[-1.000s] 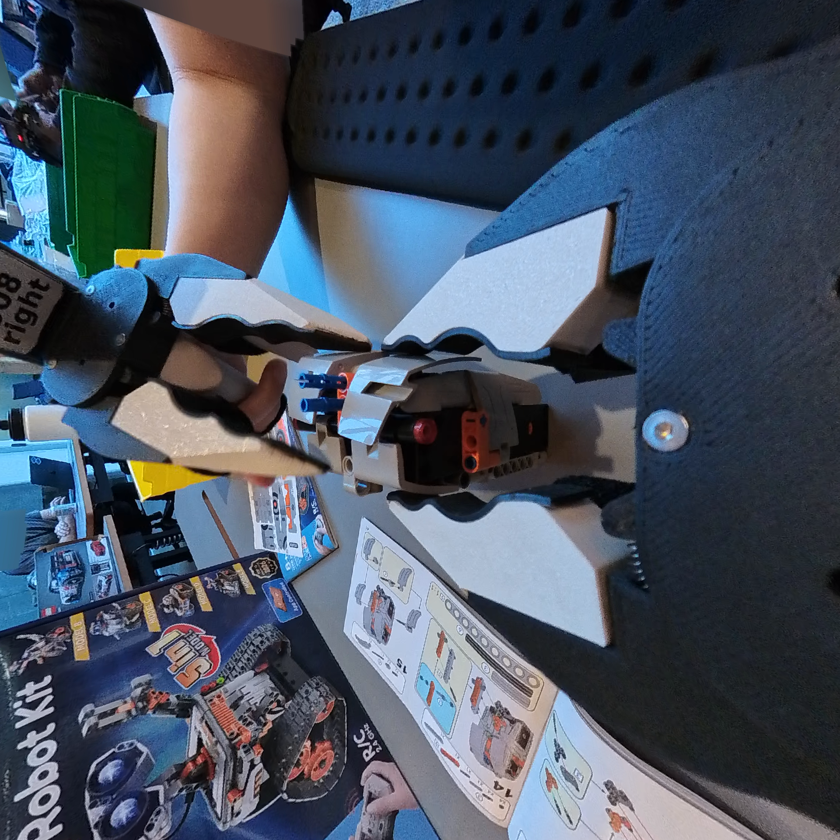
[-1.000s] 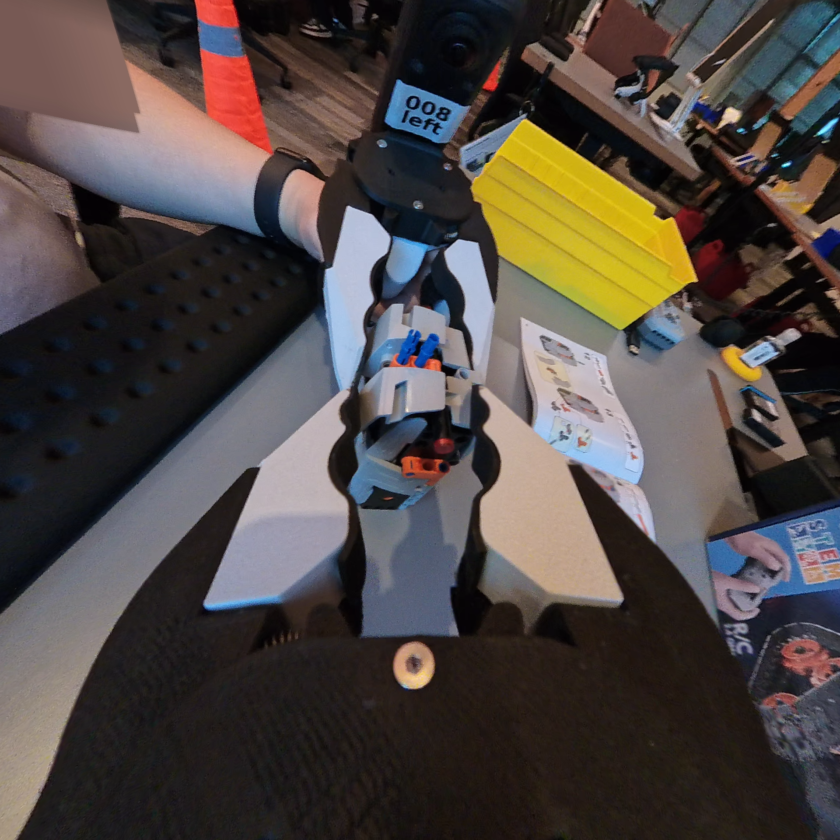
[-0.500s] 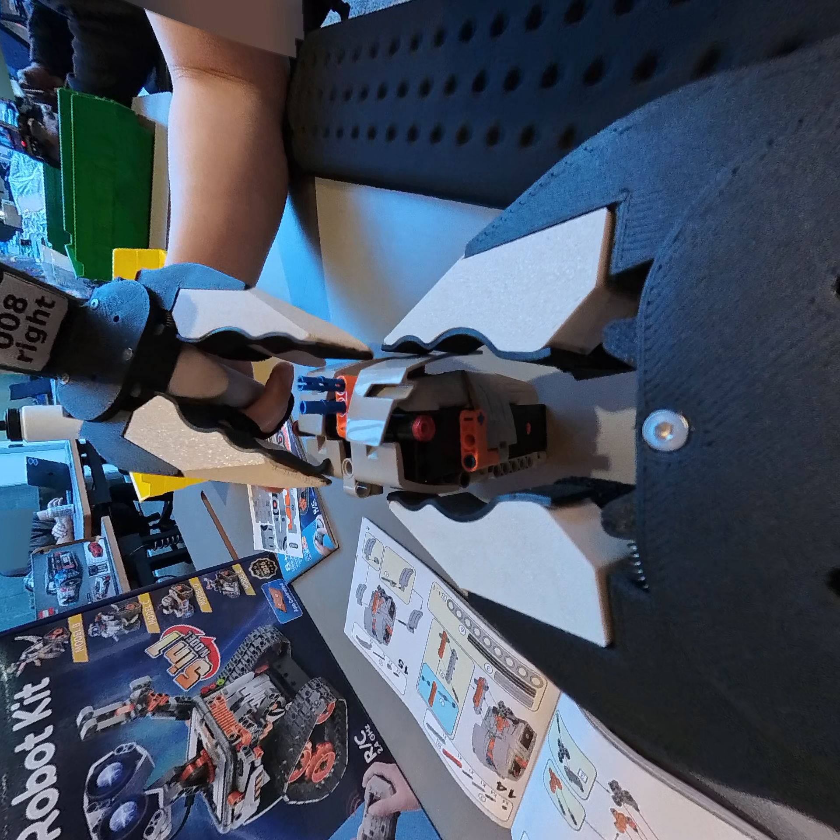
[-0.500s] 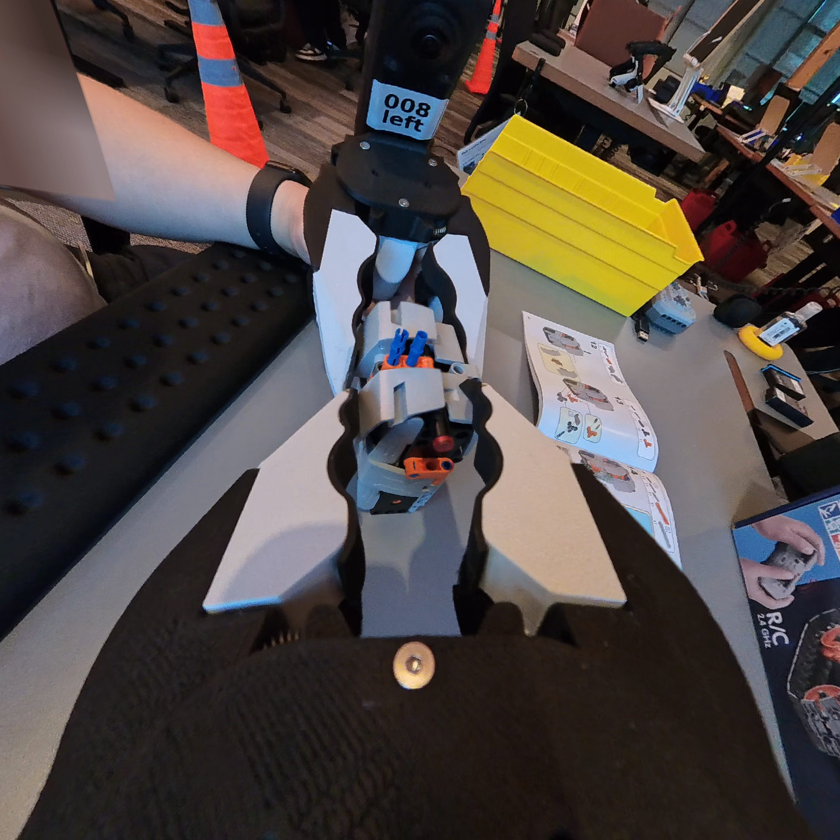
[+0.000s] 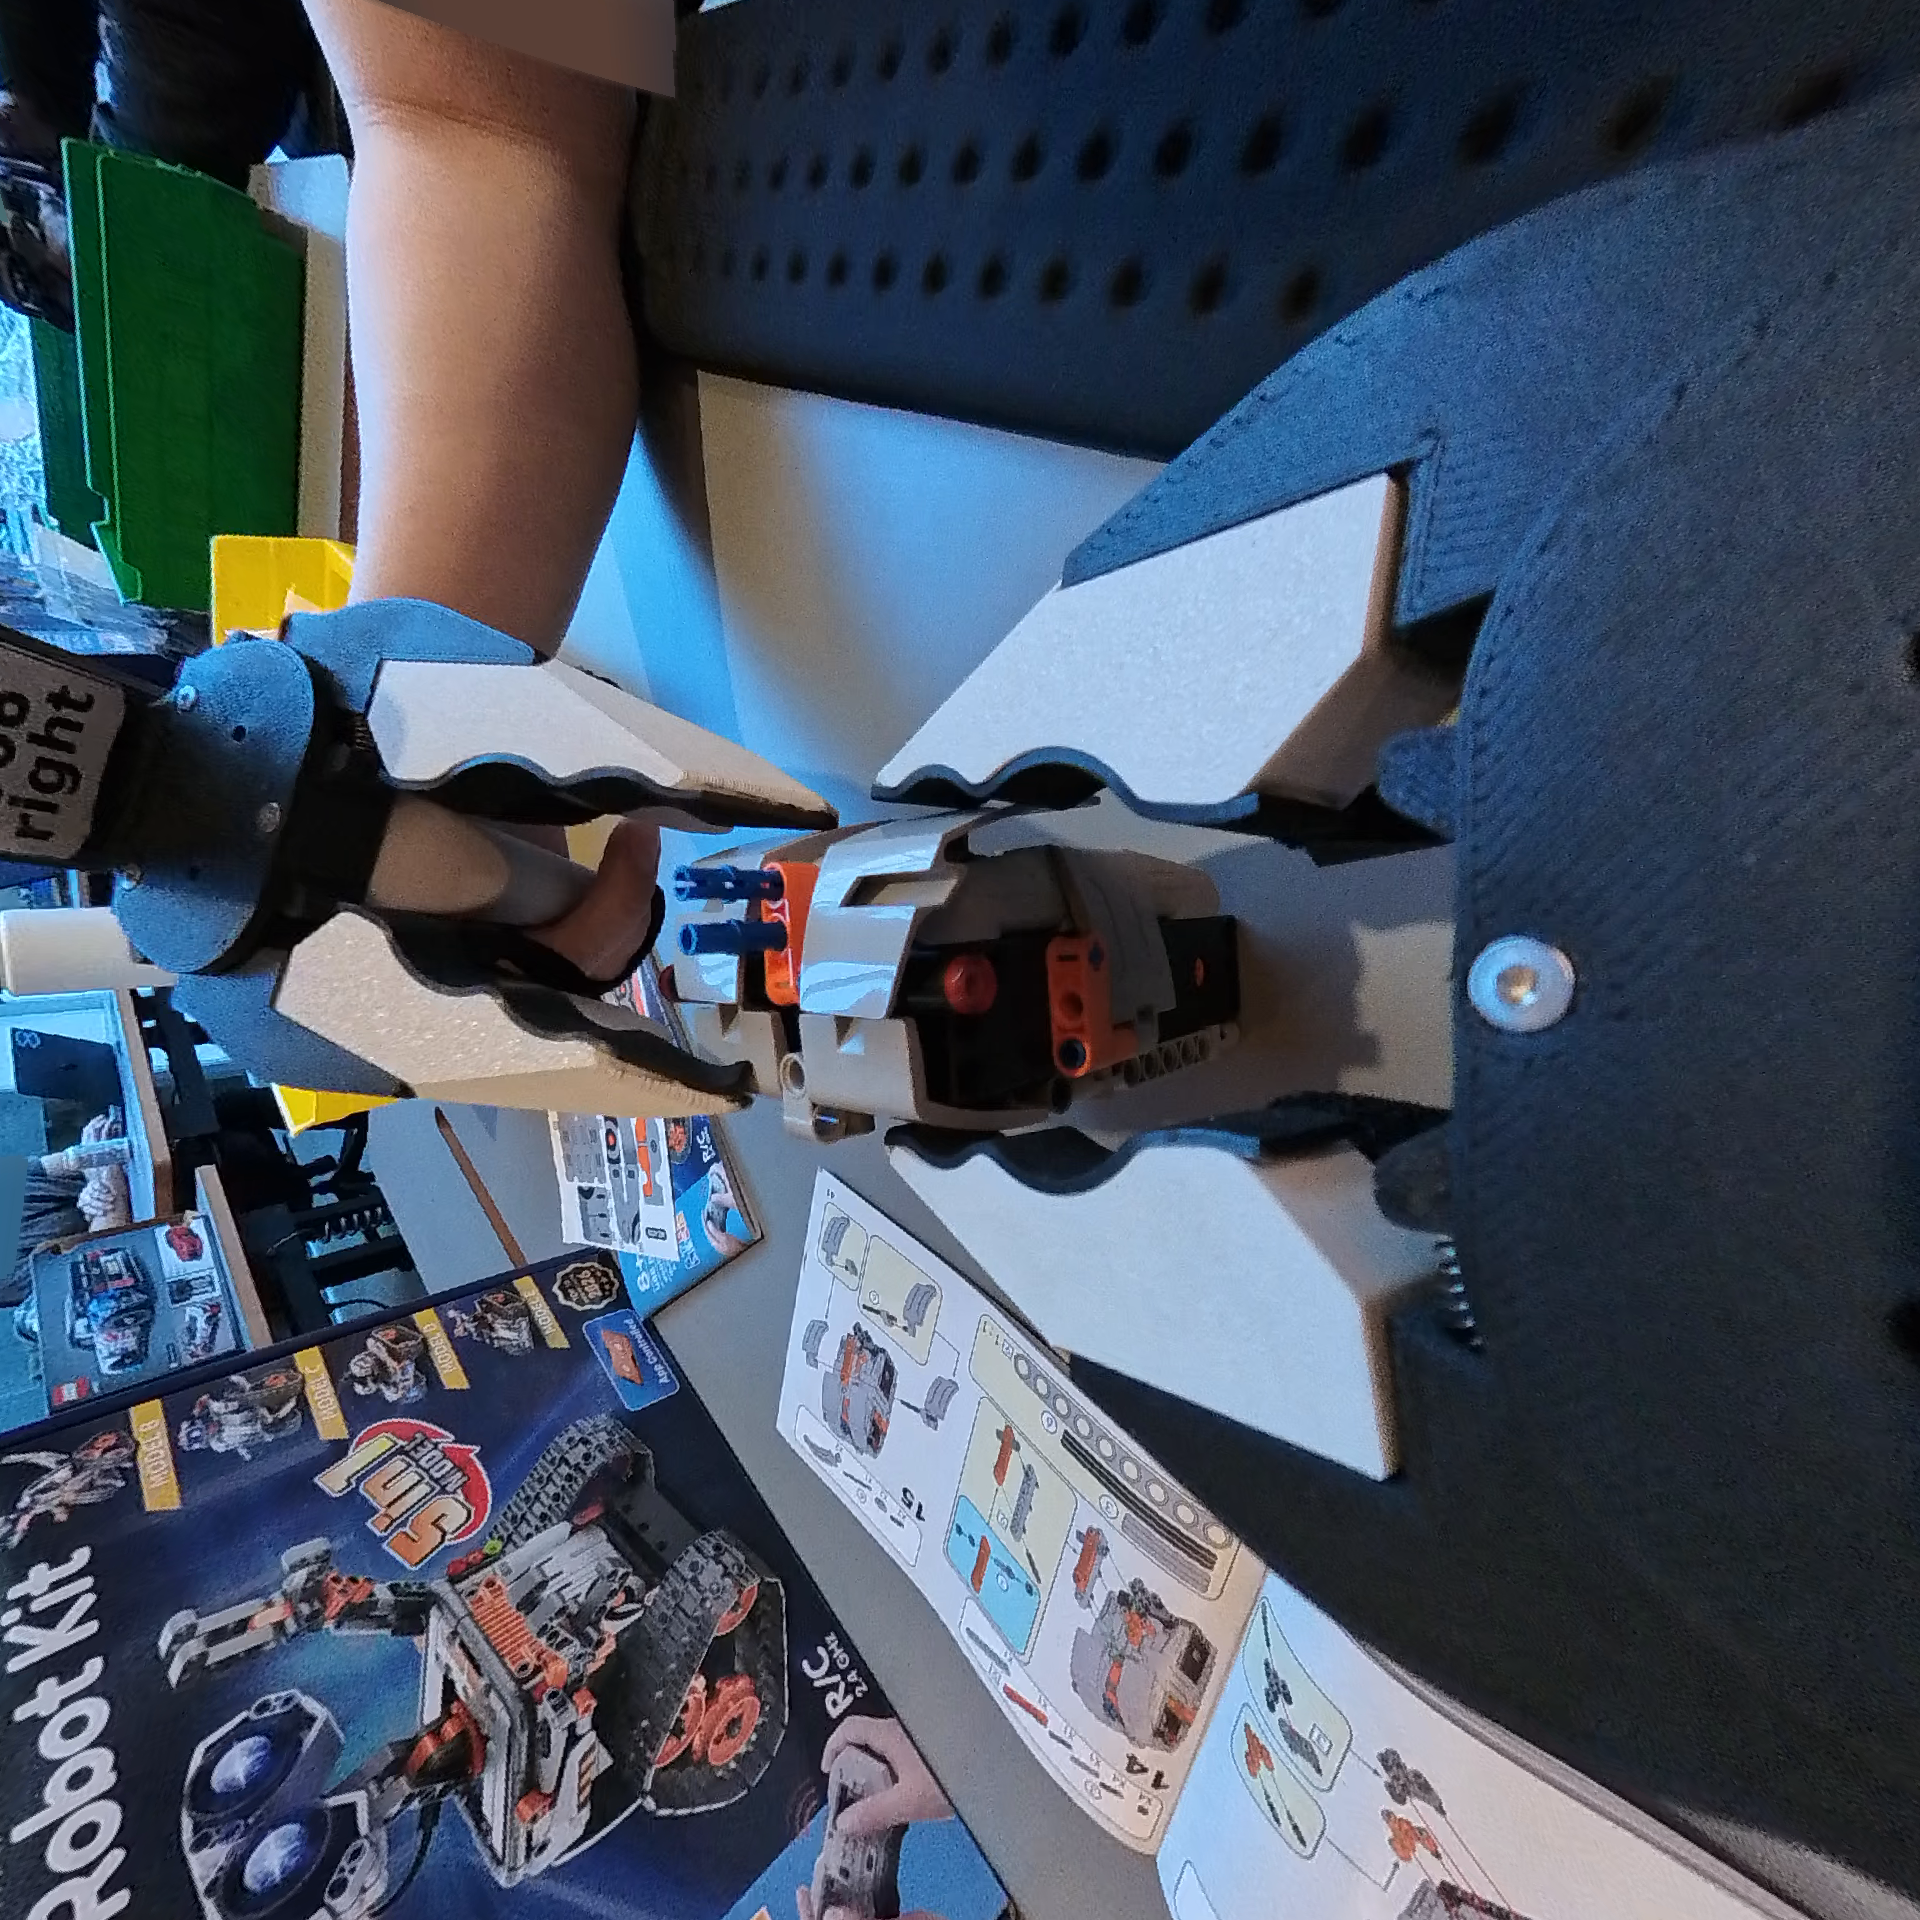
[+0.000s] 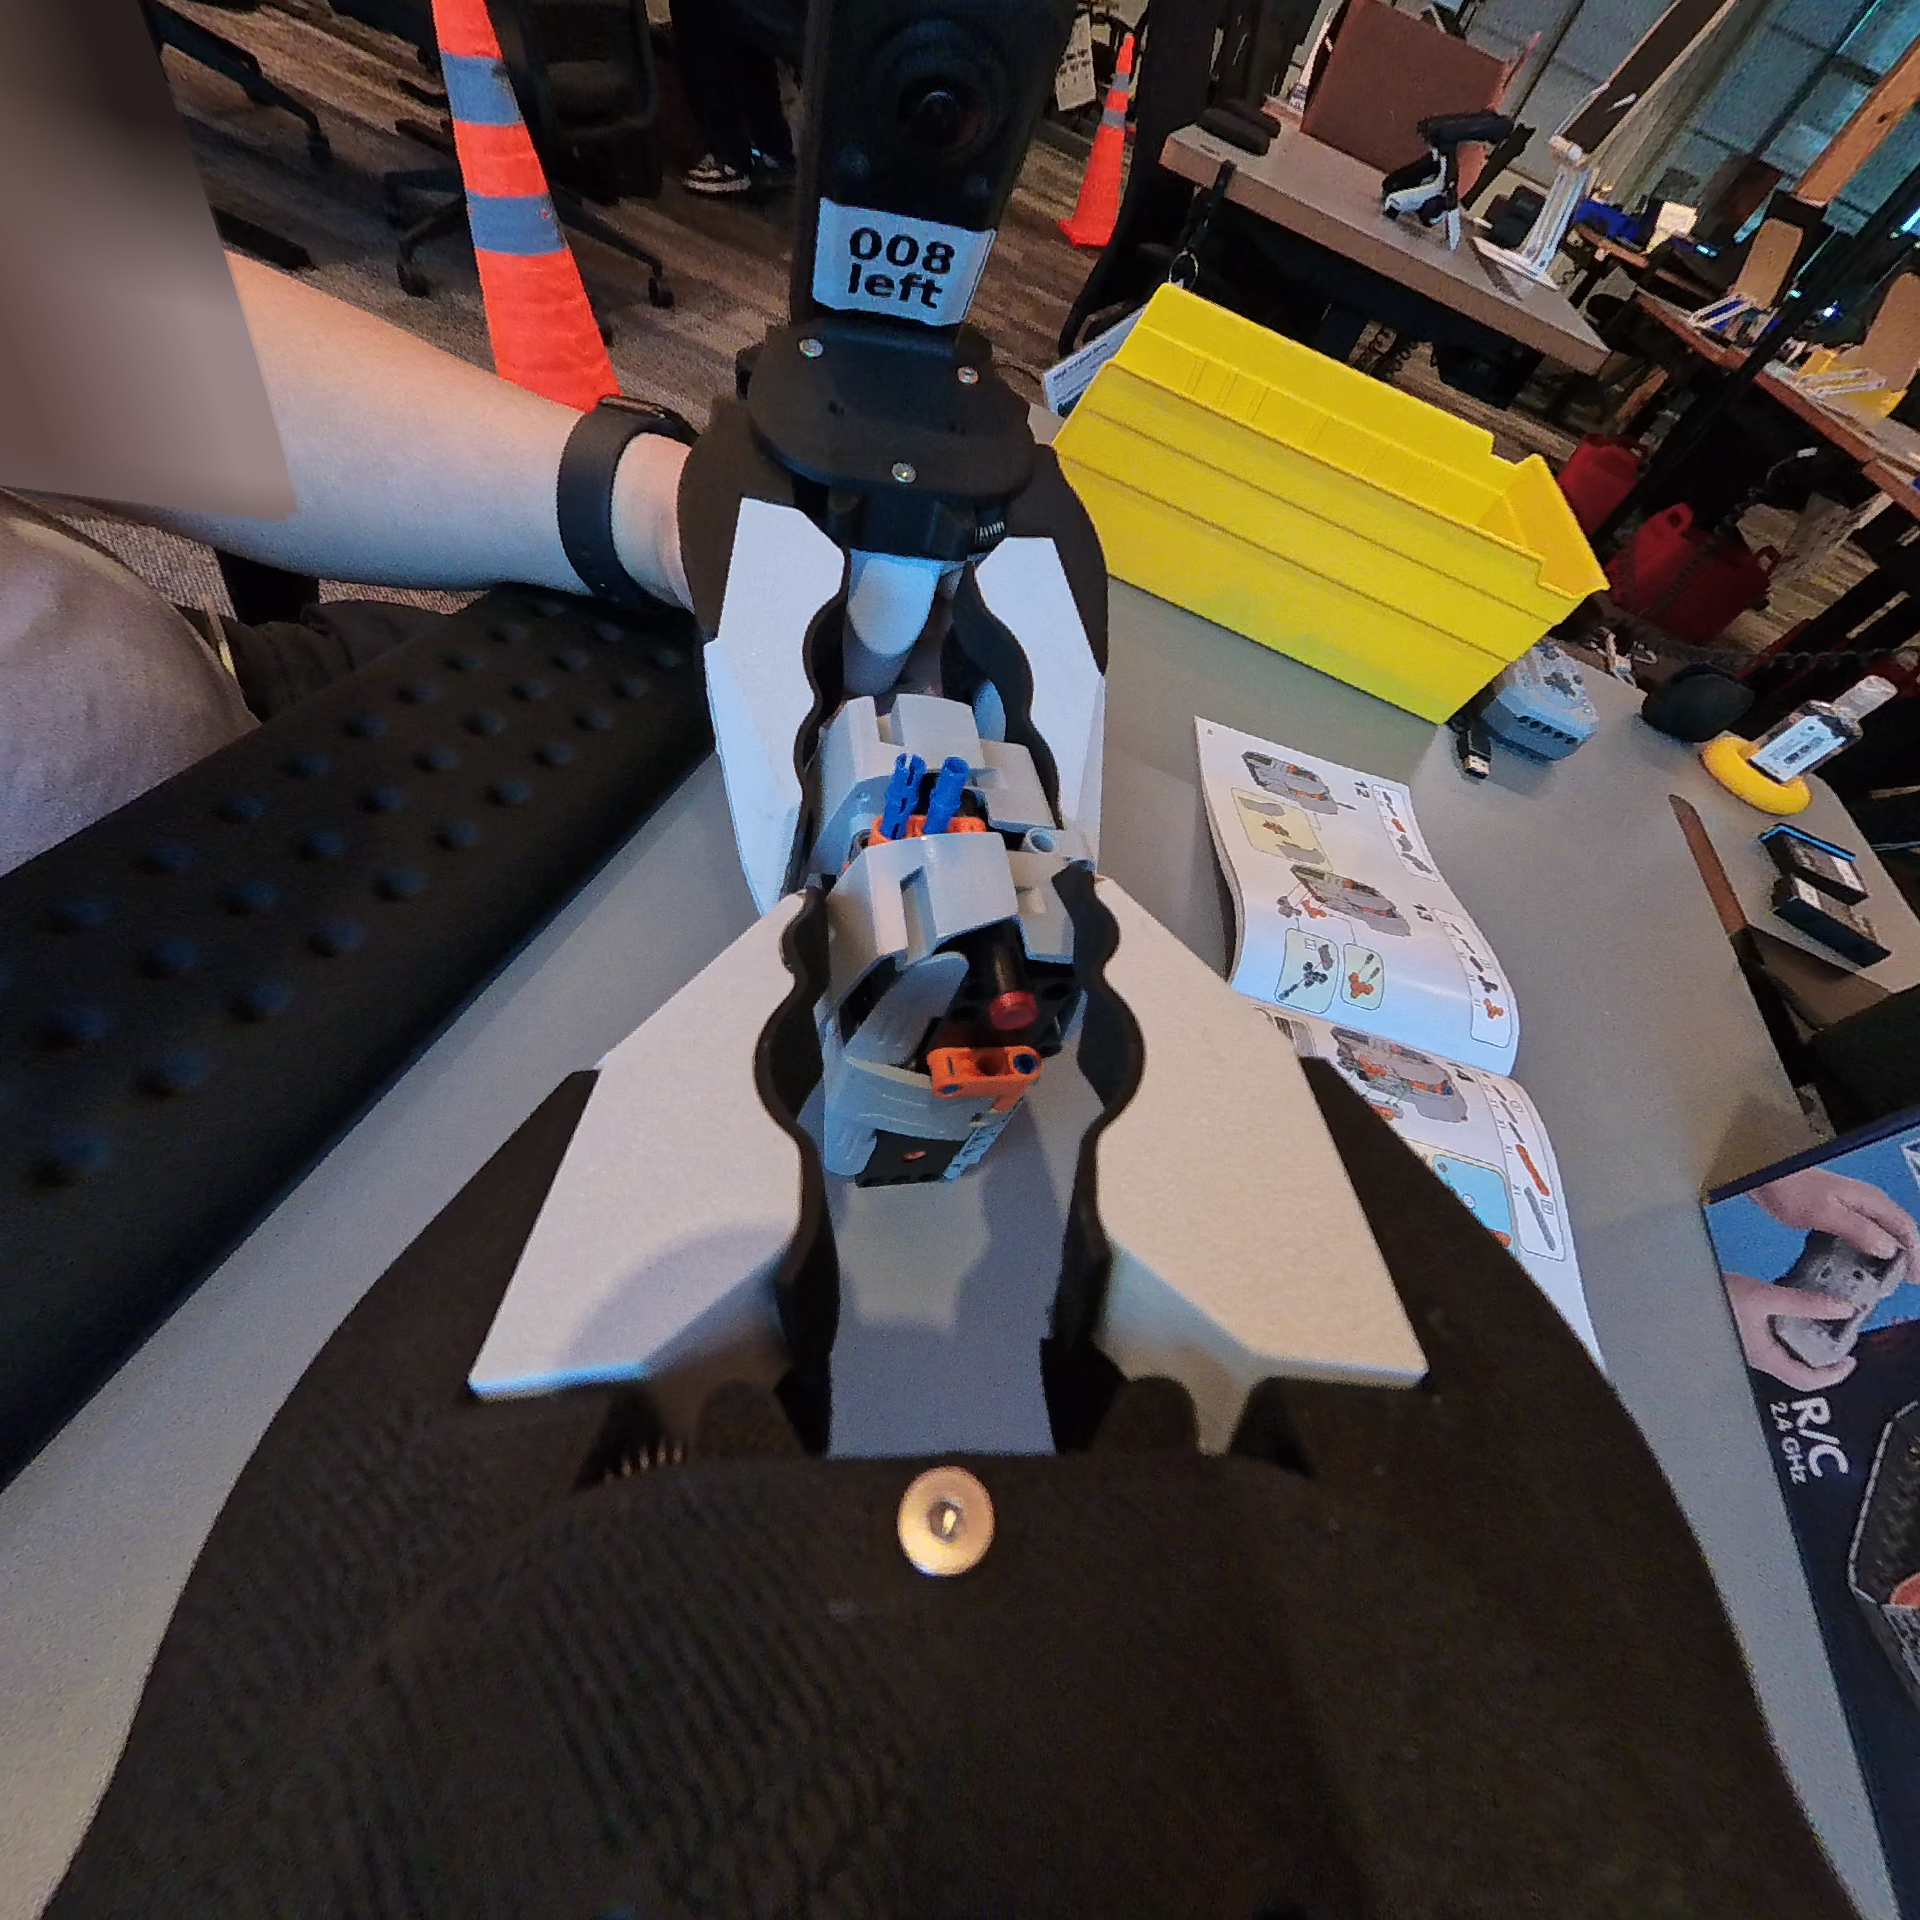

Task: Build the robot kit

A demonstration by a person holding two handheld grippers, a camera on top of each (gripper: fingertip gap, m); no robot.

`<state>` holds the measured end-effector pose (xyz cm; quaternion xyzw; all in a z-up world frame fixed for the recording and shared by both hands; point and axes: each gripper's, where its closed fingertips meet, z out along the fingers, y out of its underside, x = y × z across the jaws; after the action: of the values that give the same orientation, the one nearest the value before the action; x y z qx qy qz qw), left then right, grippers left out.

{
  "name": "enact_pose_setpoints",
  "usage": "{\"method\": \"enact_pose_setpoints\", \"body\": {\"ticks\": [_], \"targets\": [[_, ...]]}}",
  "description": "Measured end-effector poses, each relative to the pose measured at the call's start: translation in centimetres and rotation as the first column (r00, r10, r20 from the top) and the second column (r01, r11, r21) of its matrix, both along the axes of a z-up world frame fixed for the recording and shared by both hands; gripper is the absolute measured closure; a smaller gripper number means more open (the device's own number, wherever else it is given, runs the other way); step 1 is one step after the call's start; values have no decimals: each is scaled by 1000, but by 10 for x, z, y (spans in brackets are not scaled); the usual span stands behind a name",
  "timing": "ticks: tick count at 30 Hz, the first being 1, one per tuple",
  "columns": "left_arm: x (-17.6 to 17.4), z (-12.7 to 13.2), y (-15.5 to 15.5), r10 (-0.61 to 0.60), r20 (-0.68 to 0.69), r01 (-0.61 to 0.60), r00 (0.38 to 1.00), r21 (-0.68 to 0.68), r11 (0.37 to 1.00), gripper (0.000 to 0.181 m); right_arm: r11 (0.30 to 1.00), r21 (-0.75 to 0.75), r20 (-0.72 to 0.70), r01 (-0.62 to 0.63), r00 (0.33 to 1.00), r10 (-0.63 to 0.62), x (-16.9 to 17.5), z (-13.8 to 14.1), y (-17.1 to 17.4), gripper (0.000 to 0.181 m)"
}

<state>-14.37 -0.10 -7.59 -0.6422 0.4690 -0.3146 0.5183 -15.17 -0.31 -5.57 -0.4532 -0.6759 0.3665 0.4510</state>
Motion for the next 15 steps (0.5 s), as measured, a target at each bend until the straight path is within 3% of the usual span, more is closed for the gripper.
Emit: {"method": "enact_pose_setpoints", "body": {"ticks": [15], "targets": [[3,1,5,13,17,-13,1000,-2,1000,122,995,-100,-95,-15,995,6,2,3,4,136]]}}
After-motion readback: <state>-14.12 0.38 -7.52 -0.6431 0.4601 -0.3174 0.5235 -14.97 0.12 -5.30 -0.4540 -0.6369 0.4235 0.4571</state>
